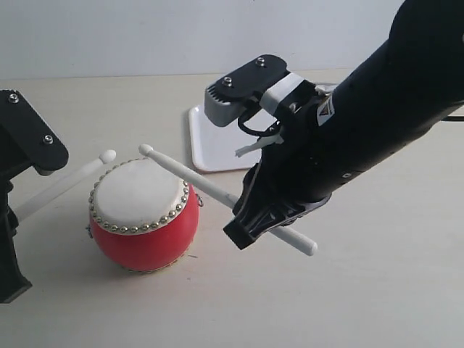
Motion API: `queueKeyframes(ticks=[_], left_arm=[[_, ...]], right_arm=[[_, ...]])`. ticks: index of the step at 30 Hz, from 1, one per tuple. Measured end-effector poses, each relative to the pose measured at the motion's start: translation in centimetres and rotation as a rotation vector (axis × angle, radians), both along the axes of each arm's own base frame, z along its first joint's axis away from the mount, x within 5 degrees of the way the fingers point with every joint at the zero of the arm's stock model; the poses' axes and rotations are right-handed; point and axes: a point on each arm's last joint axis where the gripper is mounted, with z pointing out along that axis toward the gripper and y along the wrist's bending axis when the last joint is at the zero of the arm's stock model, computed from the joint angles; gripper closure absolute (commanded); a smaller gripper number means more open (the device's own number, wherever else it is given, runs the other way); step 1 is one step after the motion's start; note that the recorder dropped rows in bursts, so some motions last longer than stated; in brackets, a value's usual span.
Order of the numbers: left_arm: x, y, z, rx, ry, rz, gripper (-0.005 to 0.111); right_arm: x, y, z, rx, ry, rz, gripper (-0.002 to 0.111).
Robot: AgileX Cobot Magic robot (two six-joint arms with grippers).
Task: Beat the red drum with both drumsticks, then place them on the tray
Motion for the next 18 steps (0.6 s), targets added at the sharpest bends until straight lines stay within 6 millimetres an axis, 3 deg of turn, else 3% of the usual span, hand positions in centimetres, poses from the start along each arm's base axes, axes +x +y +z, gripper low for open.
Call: queueKeyframes(ticks=[7,13,18], left_arm=[[-0.1,0.1,0.0,0.008,0.005,0.014,0.107],[-0.2,0.2,0.0,0.011,0.016,0.035,0.107],[-0.2,0.3,0.0,0.021,0.022,0.043,0.107]], right_arm=[[0.4,0.0,-0.7,0.001,-0.07,-0.01,0.108],[-1.4,0.9,-2.6,-0.032,-0.109,0.062,0.108],[-1.8,1.1,-2.8,-0.043,-0.115,0.077,0.108]])
